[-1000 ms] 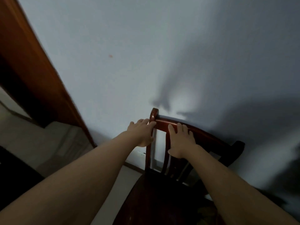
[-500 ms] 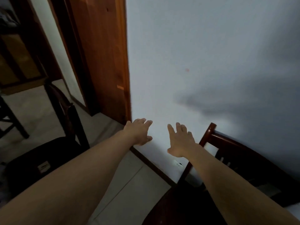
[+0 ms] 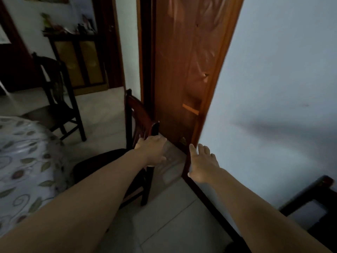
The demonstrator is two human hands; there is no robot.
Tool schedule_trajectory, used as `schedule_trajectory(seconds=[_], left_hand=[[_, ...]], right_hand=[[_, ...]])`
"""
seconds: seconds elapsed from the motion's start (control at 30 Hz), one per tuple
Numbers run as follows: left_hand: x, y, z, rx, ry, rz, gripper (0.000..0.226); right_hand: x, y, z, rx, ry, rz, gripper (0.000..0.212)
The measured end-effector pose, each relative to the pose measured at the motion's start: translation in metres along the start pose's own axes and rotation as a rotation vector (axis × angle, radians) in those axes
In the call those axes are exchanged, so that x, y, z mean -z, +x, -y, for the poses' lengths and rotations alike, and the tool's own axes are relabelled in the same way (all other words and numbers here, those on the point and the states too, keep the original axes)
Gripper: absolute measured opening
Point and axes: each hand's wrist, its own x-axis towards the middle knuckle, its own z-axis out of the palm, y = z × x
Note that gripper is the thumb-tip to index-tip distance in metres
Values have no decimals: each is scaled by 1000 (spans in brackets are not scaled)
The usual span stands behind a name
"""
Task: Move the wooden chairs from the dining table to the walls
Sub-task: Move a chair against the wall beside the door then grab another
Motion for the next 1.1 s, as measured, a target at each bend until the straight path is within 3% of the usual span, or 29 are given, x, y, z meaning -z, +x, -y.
schedule_trajectory(seconds=[0.37, 0.8, 1.1], left_hand=[[13, 17, 110, 169, -13, -41, 75], [30, 198, 168, 181, 43, -56, 79], [32, 283, 209, 133, 187, -80, 80]], right_hand=[[16, 93, 104, 197, -34, -41, 98], [40, 297, 115, 253, 117, -19, 92], [28, 361, 141, 156, 219, 73, 74]])
